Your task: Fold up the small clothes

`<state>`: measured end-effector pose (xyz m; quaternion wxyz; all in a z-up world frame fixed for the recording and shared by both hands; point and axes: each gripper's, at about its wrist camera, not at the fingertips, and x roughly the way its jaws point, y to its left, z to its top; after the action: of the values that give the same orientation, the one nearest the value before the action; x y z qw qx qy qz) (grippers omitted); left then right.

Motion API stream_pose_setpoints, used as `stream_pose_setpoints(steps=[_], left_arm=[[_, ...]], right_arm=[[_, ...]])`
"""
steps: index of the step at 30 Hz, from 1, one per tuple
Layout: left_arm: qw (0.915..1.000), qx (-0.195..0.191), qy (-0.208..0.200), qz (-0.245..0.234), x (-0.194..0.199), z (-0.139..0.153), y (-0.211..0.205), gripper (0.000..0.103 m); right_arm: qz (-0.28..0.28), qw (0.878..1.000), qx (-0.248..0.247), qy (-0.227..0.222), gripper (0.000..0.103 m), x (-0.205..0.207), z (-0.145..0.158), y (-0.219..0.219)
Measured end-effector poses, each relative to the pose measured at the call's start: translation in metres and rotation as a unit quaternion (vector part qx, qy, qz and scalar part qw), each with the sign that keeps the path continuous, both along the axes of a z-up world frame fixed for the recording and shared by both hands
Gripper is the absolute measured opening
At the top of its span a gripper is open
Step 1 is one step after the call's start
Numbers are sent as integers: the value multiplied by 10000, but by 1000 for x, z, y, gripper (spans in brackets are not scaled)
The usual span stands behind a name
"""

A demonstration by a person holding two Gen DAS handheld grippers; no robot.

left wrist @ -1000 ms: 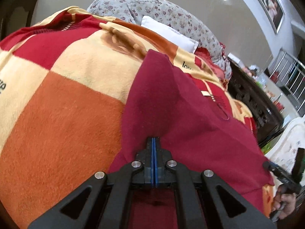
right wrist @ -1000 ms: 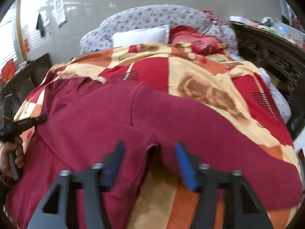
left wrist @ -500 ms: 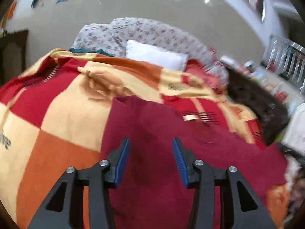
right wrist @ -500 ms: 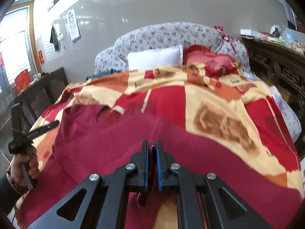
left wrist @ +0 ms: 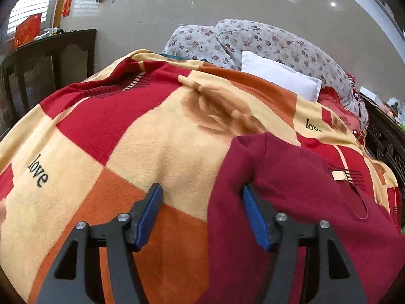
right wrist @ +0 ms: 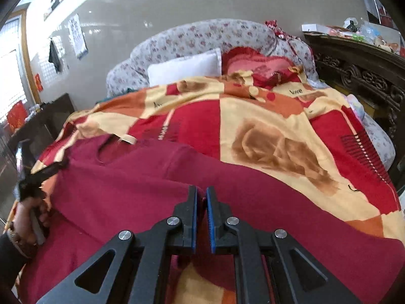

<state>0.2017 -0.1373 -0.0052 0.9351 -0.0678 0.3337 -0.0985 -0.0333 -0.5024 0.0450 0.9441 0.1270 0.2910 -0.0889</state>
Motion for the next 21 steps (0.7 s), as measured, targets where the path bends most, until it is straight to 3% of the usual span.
stream_pose_setpoints(steps=[3,5,6,8,10,12,15,17,19,21], left_arm=[[9999,-12,-119,-73,-7,12,2,65],[9997,-57,-256,9,-13,25,9,65],[9993,-120,-342,92,-19,34,17,65],[9987,-259,-420,95,-27,48,26,65],[9981,-353,-489,-131,-44,61,30,65],[9959,-386,-476,-659,-70,67,24,72],[9870,-249,-395,-1541,-113,59,4,75],[9786,-126,-280,-2032,-143,44,-9,75],[9712,-150,-148,-2375,-164,28,-17,75],[9704,-34,-96,-2415,-173,9,-24,75]], right_arm=[[-141,9998,68,113,8,17,-10,-6],[-303,9989,87,349,15,22,-15,-10],[-391,9984,145,370,24,20,-12,-13],[-663,9974,297,9,29,-5,4,-22],[-952,9946,317,-273,52,-42,22,-32],[-1222,9917,198,-344,70,-77,31,-42],[-1928,9808,-238,158,71,-136,31,-71],[-2322,9705,-200,621,71,-175,20,-106],[-2757,9538,286,1161,71,-210,2,-150],[-3000,9385,961,1416,71,-235,-16,-186]])
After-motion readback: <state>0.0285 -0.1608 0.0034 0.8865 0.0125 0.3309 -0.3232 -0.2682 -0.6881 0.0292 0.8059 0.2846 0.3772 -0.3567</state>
